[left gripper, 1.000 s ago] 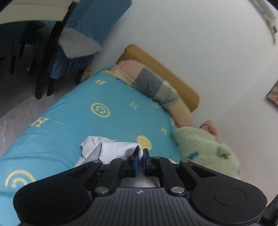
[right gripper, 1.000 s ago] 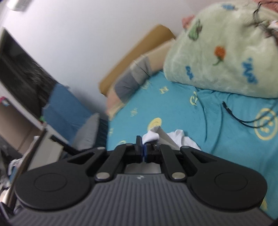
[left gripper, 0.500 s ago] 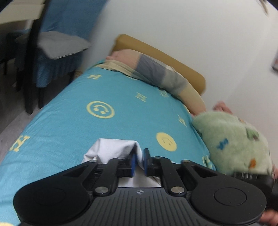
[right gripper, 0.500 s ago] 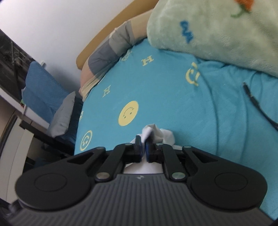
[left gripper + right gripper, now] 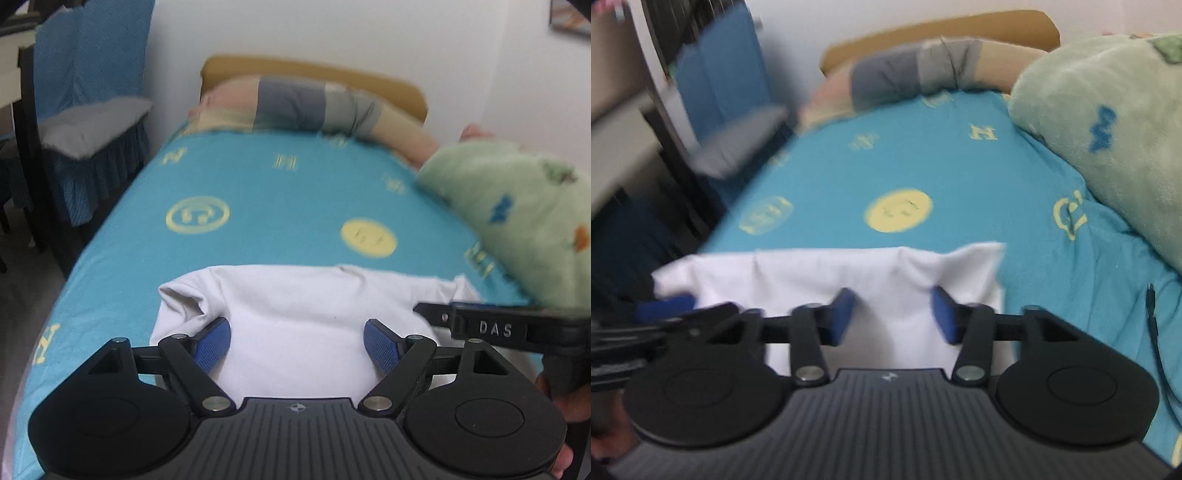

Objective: Fold clothes
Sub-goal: 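Open both grippers and lift them off the shirt bundle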

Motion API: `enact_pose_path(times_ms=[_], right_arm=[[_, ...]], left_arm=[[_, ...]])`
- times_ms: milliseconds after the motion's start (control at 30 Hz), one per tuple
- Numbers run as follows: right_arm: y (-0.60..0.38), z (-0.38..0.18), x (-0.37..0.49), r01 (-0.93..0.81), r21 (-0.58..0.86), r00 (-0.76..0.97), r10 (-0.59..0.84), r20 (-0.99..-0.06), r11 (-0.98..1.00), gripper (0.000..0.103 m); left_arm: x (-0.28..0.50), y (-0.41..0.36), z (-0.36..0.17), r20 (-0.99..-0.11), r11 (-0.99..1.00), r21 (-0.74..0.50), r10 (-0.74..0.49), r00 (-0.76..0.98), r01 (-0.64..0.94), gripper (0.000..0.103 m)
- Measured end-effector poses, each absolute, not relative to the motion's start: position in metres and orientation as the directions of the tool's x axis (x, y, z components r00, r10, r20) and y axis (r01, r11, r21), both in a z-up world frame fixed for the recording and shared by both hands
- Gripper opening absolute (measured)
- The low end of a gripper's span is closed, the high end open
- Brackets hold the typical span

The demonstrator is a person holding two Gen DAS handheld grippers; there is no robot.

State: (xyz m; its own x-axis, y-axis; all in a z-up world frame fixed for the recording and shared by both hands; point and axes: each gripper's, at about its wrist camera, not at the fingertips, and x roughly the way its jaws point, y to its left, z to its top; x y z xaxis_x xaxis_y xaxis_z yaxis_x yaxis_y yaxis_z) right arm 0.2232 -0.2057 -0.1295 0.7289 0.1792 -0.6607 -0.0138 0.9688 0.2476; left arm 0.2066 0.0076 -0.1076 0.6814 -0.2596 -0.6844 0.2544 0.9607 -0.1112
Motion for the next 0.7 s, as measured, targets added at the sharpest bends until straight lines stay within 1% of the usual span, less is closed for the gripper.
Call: enact_pose_path(times_ms=[100, 200, 300, 400, 500, 600, 633, 700], right_arm=[[-0.201, -0.139, 0.23, -0.053, 0.206, 0.735, 0.178, -0.654, 0.977, 0.046], [-0.198, -0.137, 0.227, -0.061, 0.183, 0.741, 0.168, -0.651, 0.981, 0.046], [-0.196, -0.127, 0.221, -0.07, 0.173, 0.725, 0.169, -0.668, 0.982, 0.047], [-0.192, -0.109, 0.201, -0.1, 0.186, 0.735, 0.199, -0.649, 0.977, 0.047], [-0.187, -0.093, 0.175, -0.109, 0.18, 0.74, 0.201, -0.642, 0.978, 0.045], [-0.191, -0.086, 0.15, -0.071, 0.21, 0.724, 0.195, -0.662, 0.975, 0.045], [-0.193, -0.086, 0.143, -0.056, 0.227, 0.718, 0.198, -0.667, 0.972, 0.046], [-0.194, -0.091, 0.136, -0.047, 0.236, 0.7, 0.201, -0.685, 0.971, 0.046]], left_arm=[[0.214, -0.002, -0.117, -0.701, 0.958, -0.051, -0.237, 0.673, 0.284, 0.084], [0.212, -0.002, -0.117, -0.695, 0.958, -0.046, -0.233, 0.68, 0.282, 0.084], [0.206, -0.001, -0.109, -0.695, 0.962, -0.041, -0.221, 0.684, 0.269, 0.084], [0.188, -0.001, -0.095, -0.679, 0.961, -0.035, -0.223, 0.699, 0.273, 0.084], [0.162, 0.0, -0.081, -0.672, 0.959, -0.03, -0.228, 0.704, 0.281, 0.084], [0.134, 0.007, -0.074, -0.688, 0.961, -0.044, -0.229, 0.689, 0.274, 0.084], [0.13, 0.007, -0.075, -0.696, 0.962, -0.044, -0.223, 0.683, 0.269, 0.084], [0.121, 0.008, -0.078, -0.711, 0.965, -0.043, -0.211, 0.671, 0.258, 0.084]])
